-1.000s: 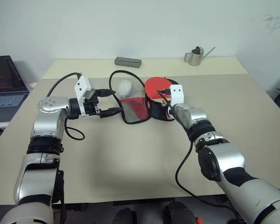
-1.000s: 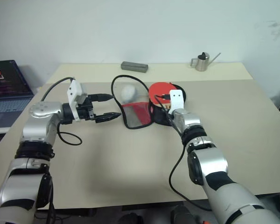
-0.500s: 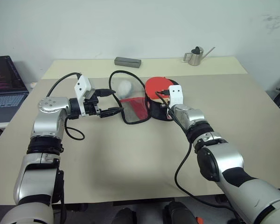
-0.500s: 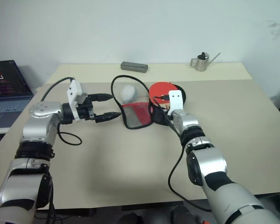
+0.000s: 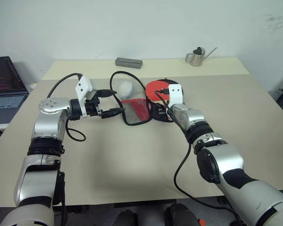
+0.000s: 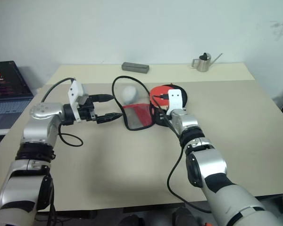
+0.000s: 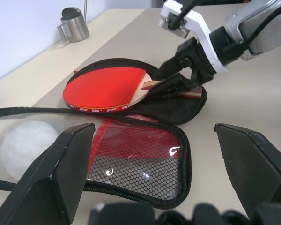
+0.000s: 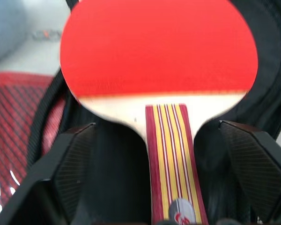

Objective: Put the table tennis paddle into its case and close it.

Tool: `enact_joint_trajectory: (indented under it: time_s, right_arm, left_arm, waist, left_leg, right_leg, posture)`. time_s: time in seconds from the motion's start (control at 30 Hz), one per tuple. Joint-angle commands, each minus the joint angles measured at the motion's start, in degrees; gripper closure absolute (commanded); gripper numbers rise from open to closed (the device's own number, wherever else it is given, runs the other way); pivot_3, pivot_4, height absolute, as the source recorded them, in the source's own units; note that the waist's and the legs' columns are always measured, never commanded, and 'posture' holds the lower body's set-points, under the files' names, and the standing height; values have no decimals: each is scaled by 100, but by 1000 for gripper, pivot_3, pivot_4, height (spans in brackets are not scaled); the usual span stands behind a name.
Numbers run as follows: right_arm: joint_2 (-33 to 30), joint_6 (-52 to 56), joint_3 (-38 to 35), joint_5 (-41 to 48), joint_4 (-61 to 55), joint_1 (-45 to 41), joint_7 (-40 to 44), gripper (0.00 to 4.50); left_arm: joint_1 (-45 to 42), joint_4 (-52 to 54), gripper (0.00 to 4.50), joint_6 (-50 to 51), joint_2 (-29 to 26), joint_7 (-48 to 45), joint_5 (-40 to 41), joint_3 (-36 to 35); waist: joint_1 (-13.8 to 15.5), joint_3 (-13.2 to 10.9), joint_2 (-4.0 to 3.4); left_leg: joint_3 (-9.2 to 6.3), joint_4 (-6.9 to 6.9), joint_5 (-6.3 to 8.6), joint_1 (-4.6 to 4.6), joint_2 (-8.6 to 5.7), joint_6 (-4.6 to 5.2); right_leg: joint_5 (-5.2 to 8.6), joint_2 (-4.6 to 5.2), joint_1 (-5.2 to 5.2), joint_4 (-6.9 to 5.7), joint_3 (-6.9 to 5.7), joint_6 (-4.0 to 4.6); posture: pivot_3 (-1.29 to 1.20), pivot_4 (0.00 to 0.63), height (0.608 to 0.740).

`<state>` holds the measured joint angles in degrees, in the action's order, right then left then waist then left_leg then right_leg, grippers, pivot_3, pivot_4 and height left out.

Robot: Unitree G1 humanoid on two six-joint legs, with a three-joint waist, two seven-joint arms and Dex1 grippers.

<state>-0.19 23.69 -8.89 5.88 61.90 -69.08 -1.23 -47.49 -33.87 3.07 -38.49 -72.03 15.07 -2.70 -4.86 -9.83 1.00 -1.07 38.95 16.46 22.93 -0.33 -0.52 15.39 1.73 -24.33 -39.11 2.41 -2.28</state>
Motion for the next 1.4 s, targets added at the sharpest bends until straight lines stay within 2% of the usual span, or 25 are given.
enact_joint_trajectory:
  time_s: [0.03, 0.77, 0.9, 1.13, 1.4]
  right_arm:
    - [-13, -51, -34, 52, -245, -153, -21, 20]
    - [23, 111, 215, -60, -259, 58, 287, 20]
    - [28, 126, 245, -77, -276, 103, 260, 926]
    - [53, 161, 280, -99, -349, 151, 221, 3387]
    - [67, 98, 275, -102, -456, 174, 151, 3466]
  left_arm:
    - [-76, 127, 0, -113, -25, -8, 25, -65]
    - [-104, 89, 0, -137, -17, 32, 5, -70]
    - [-107, 83, 0, -143, -13, 35, 4, -72]
    - [-89, 128, 0, -104, -6, -7, 44, -78]
    - [-80, 171, 0, -38, 2, -100, 84, -89]
  waist:
    - [-2, 0, 0]
    - [-7, 0, 0]
    - [-8, 0, 0]
    - [-31, 0, 0]
    - [-33, 0, 0]
  left_leg:
    - [0, 0, 0, 0, 0, 0]
    - [0, 0, 0, 0, 0, 0]
    - [0, 0, 0, 0, 0, 0]
    - [0, 0, 0, -1, 0, 0]
    - [0, -1, 0, -1, 1, 0]
  right_leg:
    - [0, 0, 0, 0, 0, 0]
    - [0, 0, 0, 0, 0, 0]
    - [0, 0, 0, 0, 0, 0]
    - [0, 0, 0, 0, 1, 0]
    - [0, 0, 0, 0, 1, 0]
  posture:
    - [0, 150, 740]
    - [0, 150, 740]
    - [0, 150, 740]
    - [0, 150, 740]
    - [0, 150, 740]
